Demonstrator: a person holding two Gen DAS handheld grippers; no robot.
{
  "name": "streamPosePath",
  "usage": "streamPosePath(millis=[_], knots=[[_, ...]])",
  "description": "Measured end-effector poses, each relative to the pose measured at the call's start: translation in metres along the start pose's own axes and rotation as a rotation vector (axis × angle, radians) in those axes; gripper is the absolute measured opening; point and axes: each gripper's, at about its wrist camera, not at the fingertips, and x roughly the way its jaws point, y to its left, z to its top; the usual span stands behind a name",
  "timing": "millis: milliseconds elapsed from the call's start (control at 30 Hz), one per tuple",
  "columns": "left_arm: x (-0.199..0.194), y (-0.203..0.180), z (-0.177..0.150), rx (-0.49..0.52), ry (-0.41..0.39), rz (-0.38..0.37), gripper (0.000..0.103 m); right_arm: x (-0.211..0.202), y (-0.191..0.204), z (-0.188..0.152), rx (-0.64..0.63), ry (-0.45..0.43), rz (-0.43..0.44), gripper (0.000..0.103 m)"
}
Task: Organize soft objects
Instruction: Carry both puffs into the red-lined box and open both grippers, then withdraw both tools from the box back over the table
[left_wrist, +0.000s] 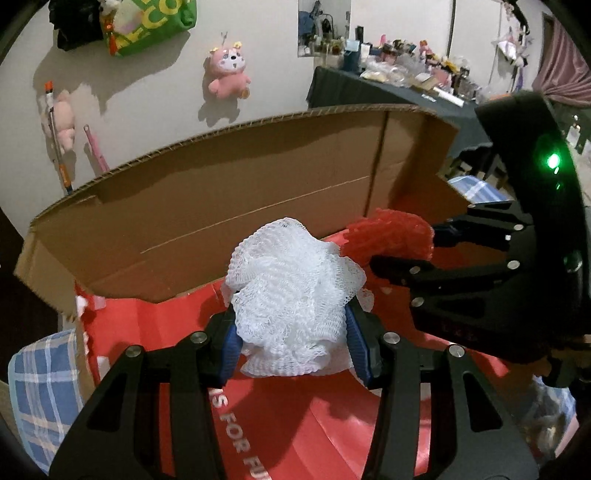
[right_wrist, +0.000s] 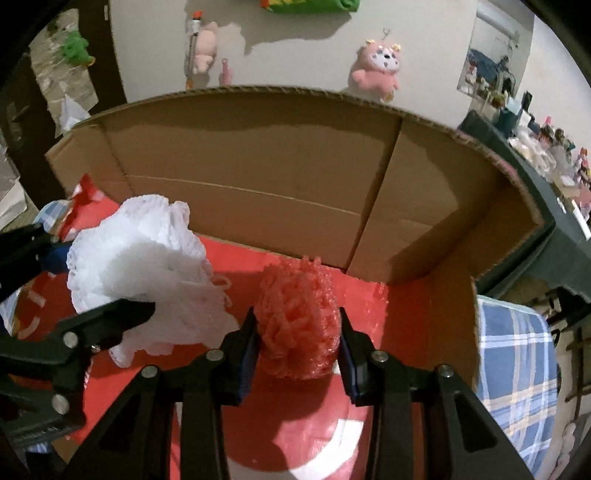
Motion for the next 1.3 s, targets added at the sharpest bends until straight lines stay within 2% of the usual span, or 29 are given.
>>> streamPosePath(millis=[233, 367, 533, 633, 833, 967, 1100, 1167, 1300], knots=[[0.024, 0.007, -0.003, -0.014, 0.027, 0.026, 0.051, 0.013, 0.001, -0.002, 0.000, 0.013, -0.004, 0.043], [0.028, 0.010, -0.009, -0.021, 0.044, 0.034, 0.059, 0.012, 0.002, -0.004, -0.002, 0.021, 0.002, 0.045], [0.030, 0.012, -0.006, -0.020, 0.052, 0.030, 0.067, 0.017, -0.001, -0.003, -0.008, 0.043, -0.003, 0.052], [0.030, 0.014, -0.006, -0.032, 0.056, 0.031, 0.073, 0.016, -0.003, -0.004, -0.010, 0.041, -0.017, 0.066], [0.026, 0.017, -0.005, -0.051, 0.048, 0.022, 0.076, 0.007, -0.008, -0.004, -0.001, 0.025, -0.036, 0.070], [0.016, 0.018, -0.007, -0.063, 0.028, 0.015, 0.077, -0.013, -0.009, -0.003, 0.011, -0.003, -0.035, 0.074], [-0.004, 0.016, -0.003, -0.087, -0.014, 0.004, 0.084, -0.044, -0.011, -0.004, 0.014, -0.046, -0.035, 0.077], [-0.018, 0.015, -0.004, -0.105, -0.044, -0.008, 0.085, -0.060, -0.008, -0.008, 0.014, -0.075, -0.037, 0.084], [-0.060, 0.011, -0.010, -0.151, -0.124, -0.010, 0.092, -0.094, -0.010, -0.013, 0.012, -0.145, -0.055, 0.088]])
